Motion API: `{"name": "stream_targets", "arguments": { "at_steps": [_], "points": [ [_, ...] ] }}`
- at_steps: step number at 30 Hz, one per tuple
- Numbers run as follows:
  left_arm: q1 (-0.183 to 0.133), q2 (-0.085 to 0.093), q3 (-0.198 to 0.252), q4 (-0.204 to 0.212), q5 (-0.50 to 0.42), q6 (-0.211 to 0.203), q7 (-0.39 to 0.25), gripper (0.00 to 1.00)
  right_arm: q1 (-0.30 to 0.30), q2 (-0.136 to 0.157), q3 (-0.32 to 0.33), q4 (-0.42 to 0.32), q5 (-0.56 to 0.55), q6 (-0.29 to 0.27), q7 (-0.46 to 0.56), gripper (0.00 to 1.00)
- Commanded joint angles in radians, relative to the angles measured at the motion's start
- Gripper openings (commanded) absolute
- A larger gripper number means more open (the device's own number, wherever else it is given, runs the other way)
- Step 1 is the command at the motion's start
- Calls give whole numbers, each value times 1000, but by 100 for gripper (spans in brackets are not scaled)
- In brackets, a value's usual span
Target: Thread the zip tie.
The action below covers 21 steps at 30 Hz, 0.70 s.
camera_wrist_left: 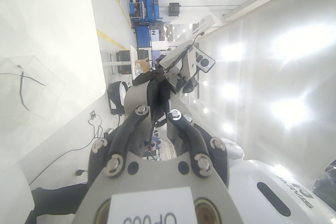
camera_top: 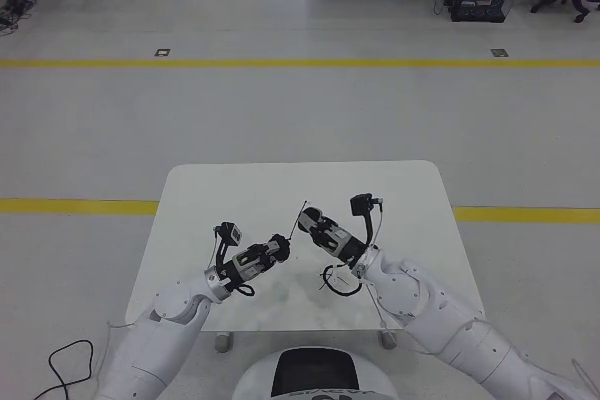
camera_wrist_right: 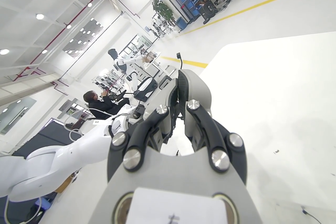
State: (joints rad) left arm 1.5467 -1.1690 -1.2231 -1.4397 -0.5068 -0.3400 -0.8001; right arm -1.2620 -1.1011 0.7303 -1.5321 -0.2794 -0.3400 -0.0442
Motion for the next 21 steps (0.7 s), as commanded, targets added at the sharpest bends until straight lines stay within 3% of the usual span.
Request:
{"name": "stream_targets", "arguments": {
  "at_steps": [1, 21],
  "points": [
    [0, 0, 0, 0, 0, 0, 0, 0, -3, -2, 2, -1, -1, 0, 4, 0],
    [0, 0, 0, 0, 0, 0, 0, 0, -32, -13, 45, -18, -24, 0, 16, 0]
  ]
}}
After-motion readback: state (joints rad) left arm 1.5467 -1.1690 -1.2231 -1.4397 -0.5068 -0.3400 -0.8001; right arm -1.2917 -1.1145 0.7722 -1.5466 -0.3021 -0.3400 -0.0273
